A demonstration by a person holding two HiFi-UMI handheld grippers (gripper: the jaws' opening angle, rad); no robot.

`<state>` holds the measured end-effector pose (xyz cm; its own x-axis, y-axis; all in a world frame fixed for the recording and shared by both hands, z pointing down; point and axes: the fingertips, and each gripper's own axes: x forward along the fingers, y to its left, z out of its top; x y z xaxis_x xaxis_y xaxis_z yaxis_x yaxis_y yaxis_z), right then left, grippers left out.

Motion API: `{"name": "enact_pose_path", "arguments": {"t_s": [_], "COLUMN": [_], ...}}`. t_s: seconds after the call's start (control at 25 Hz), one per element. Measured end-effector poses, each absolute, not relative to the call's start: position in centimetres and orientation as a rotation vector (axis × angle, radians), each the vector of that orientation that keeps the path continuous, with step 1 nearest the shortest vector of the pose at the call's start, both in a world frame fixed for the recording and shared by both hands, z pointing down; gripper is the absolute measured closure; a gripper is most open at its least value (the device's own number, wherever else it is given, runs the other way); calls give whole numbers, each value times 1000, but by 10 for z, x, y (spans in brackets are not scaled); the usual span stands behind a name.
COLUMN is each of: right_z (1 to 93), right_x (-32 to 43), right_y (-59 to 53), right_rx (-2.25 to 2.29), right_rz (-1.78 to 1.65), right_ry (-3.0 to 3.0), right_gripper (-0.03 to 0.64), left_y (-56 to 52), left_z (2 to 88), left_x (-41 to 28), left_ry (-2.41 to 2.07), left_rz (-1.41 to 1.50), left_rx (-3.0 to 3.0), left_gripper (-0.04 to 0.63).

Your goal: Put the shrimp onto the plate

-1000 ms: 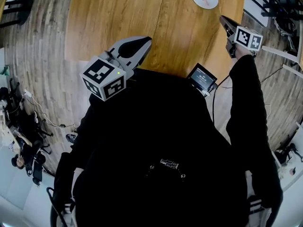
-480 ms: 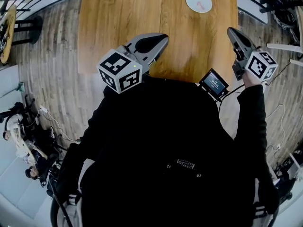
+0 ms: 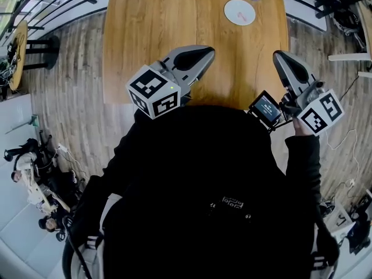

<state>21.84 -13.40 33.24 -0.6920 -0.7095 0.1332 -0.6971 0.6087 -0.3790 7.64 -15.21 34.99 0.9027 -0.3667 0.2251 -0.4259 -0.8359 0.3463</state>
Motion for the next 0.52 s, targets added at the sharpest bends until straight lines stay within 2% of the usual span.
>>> {"name": "enact_pose_path", "arguments": {"t_s": [0.32,0.52], "right_z": [339,329], "right_x": [222,183], "right_y": [-123,-112], "right_rx": [-1238,-1251], "right_rz": [-670,-669], "right_ry": [2729,2736], "right_gripper": [598,598], "left_y": [-146,-135], "left_z": [357,351], "left_x": [79,44], "left_ry": [-534,-498], "left_rz": [258,264], "left_rx": [2675,2671], "left_gripper": [592,592]}}
